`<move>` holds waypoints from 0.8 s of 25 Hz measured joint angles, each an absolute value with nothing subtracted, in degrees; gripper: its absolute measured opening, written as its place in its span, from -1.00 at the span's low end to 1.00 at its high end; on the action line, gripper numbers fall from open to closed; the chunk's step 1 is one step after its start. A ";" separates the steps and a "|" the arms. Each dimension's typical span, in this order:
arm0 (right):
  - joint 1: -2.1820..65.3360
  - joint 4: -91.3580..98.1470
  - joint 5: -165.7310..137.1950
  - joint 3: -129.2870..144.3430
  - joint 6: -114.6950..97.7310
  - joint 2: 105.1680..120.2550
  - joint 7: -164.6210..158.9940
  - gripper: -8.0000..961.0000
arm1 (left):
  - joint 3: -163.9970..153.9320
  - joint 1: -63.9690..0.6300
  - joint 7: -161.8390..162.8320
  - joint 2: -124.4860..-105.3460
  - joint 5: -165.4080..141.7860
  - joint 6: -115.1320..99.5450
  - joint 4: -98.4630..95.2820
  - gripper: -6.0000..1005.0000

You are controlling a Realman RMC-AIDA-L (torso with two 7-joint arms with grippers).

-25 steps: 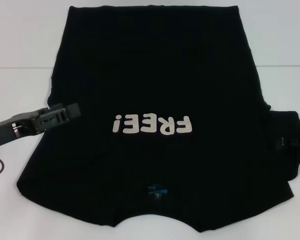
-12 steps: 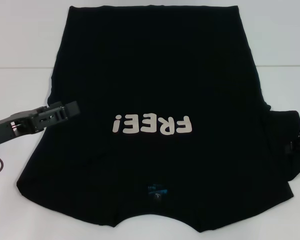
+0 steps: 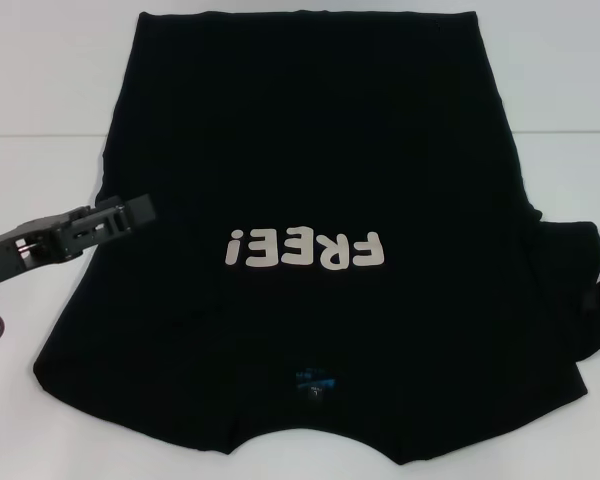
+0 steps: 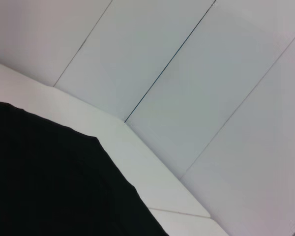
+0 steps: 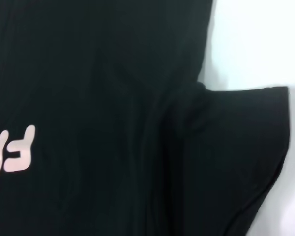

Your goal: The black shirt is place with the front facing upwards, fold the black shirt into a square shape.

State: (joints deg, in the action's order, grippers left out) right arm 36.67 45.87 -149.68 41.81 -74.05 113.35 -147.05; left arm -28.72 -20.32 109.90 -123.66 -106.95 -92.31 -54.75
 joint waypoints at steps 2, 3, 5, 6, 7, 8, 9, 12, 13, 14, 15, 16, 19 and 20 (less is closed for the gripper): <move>36.43 45.99 -149.68 41.55 -73.94 113.05 -147.06 -0.96 | -28.43 -20.21 109.93 -123.66 -106.73 -92.39 -54.75 0.59; 36.34 45.99 -149.68 41.40 -73.78 112.87 -147.07 -0.96 | -28.10 -20.15 109.97 -123.69 -106.70 -92.48 -54.75 0.59; 36.13 46.01 -149.69 40.71 -73.07 112.18 -147.14 -0.96 | -27.27 -20.04 110.04 -123.77 -106.70 -92.80 -54.75 0.59; 36.13 46.01 -149.69 40.71 -73.07 112.18 -147.14 -0.96 | -26.74 -19.98 110.06 -123.80 -106.69 -93.13 -54.75 0.59; 36.04 46.02 -149.69 40.18 -72.50 111.80 -147.15 -0.96 | -26.26 -19.92 110.08 -123.82 -106.66 -93.43 -54.75 0.59; 36.04 46.02 -149.69 40.18 -72.50 111.80 -147.15 -0.96 | -25.86 -19.85 110.08 -123.83 -106.52 -93.77 -54.75 0.59; 36.00 46.03 -149.68 39.95 -72.19 111.61 -147.16 -0.96 | -25.35 -19.74 110.09 -123.83 -106.37 -94.18 -54.76 0.59; 35.96 46.05 -149.68 39.54 -71.29 111.07 -147.18 -0.96 | -23.87 -19.54 110.10 -123.84 -106.06 -95.24 -54.76 0.59; 35.94 46.05 -149.68 39.34 -71.13 110.95 -147.18 -0.96 | -23.40 -19.48 110.10 -123.84 -106.06 -95.63 -54.76 0.59; 35.91 46.06 -149.68 38.97 -70.97 110.78 -147.18 -0.96 | -22.94 -19.41 110.11 -123.84 -106.06 -95.99 -54.76 0.59; 35.82 46.20 -149.68 37.92 -70.87 110.53 -147.20 -0.96 | -22.41 -19.34 110.11 -123.84 -106.06 -96.47 -54.76 0.59; 35.82 46.20 -149.68 37.92 -70.87 110.53 -147.20 -0.95 | -22.06 -19.24 110.11 -123.84 -106.06 -96.77 -54.75 0.59; 35.61 46.82 -149.67 36.96 -70.79 110.37 -147.21 -0.95 | -21.03 -19.00 110.13 -123.80 -106.03 -97.54 -54.69 0.59; 35.54 47.10 -149.68 36.76 -70.79 110.32 -147.22 -0.95 | -20.33 -18.97 110.13 -123.79 -106.01 -98.04 -54.67 0.59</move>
